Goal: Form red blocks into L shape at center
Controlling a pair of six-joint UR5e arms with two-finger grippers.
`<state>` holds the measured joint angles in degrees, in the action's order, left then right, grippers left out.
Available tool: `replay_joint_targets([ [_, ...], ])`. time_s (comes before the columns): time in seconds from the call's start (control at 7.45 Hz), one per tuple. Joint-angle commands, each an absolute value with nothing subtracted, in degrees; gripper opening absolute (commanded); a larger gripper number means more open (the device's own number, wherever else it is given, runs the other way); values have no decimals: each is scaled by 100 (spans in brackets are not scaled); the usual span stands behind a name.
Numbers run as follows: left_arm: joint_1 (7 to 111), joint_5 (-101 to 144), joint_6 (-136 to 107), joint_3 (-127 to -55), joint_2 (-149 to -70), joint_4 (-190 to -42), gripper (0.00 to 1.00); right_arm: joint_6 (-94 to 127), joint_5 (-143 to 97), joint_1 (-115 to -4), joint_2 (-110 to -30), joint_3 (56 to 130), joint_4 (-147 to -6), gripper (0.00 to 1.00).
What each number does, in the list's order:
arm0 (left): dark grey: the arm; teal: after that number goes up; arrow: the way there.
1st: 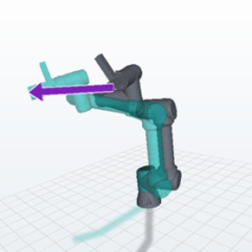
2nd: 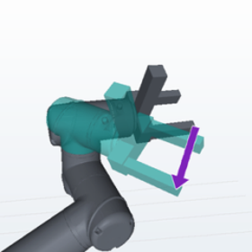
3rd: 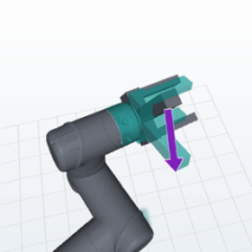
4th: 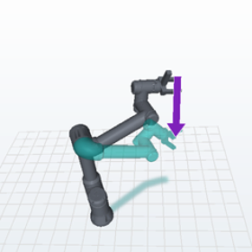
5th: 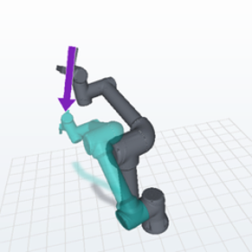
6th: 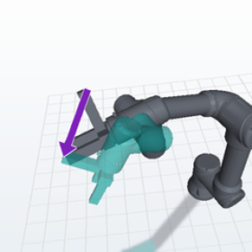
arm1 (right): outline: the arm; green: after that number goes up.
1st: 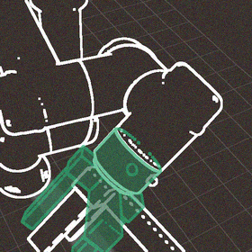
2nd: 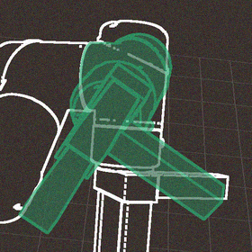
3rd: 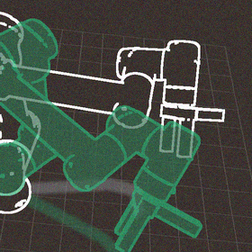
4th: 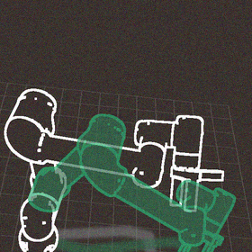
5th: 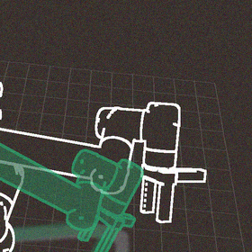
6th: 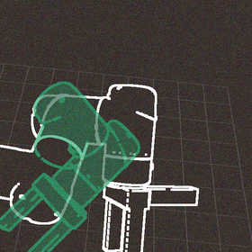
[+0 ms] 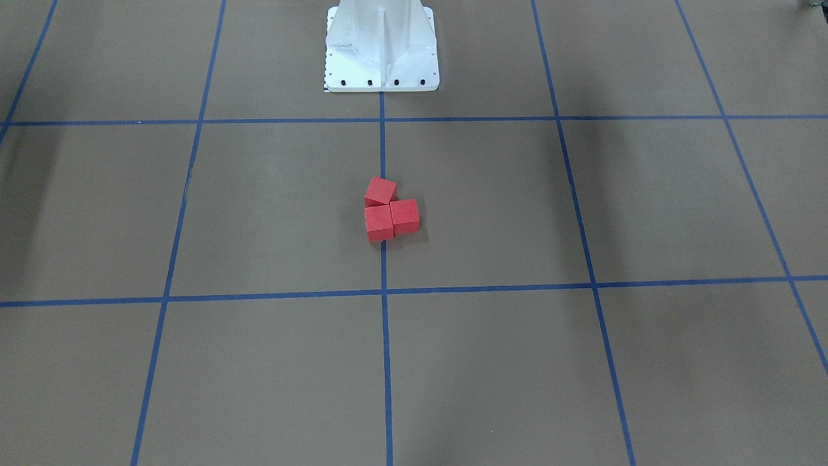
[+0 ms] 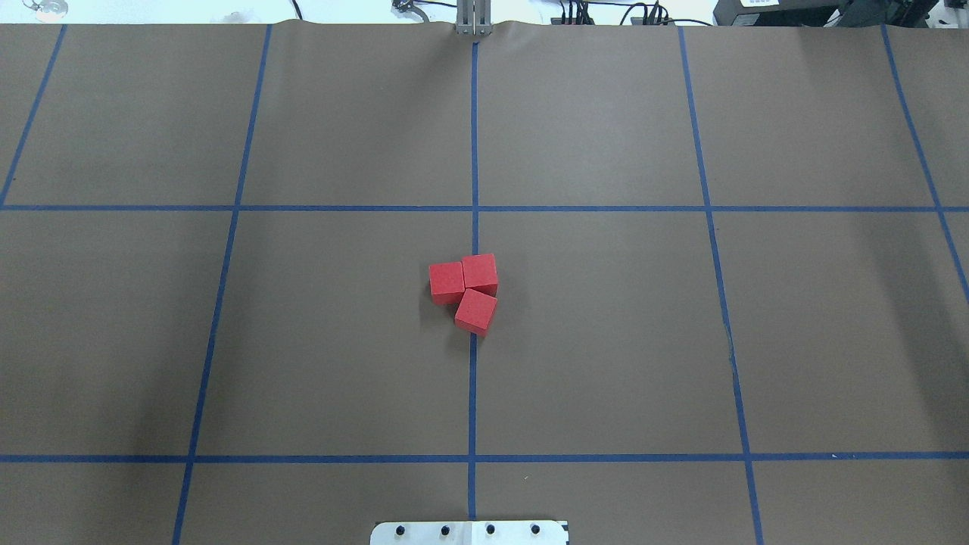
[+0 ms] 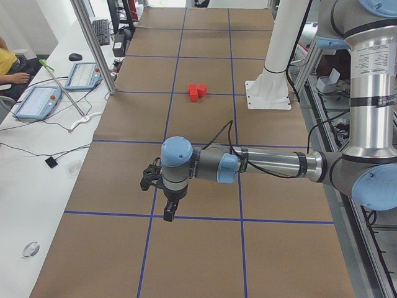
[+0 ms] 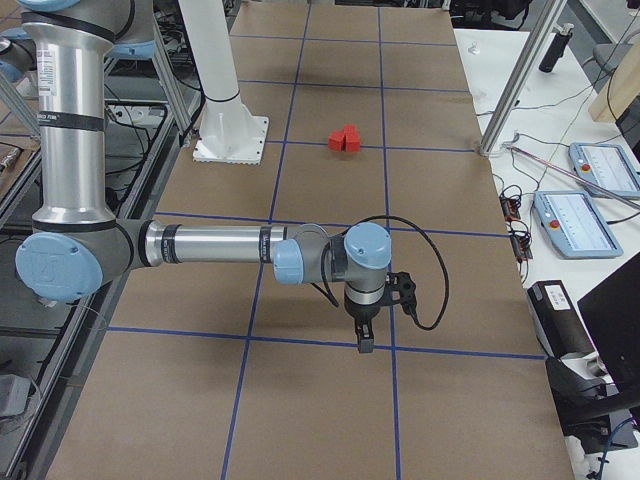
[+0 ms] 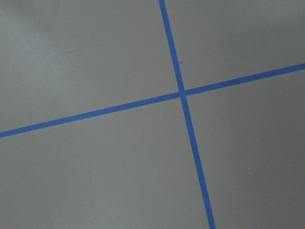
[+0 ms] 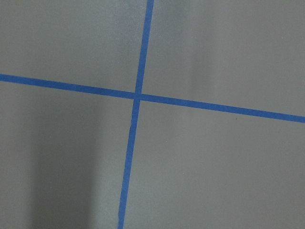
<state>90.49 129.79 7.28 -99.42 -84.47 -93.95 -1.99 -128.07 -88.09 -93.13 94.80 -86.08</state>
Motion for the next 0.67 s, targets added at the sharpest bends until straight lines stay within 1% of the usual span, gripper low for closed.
replay_joint_targets([
  [0.0, 9044, 12981, 729, -9932, -8446, -9395, 100, -185, -12823, -8807, -9343, 9431, -8490, 99],
  [0.54, 9044, 12999, 729, -9932, -8446, -9396, 100, -185, -13050, -8807, -9360, 9396, -8499, 99],
])
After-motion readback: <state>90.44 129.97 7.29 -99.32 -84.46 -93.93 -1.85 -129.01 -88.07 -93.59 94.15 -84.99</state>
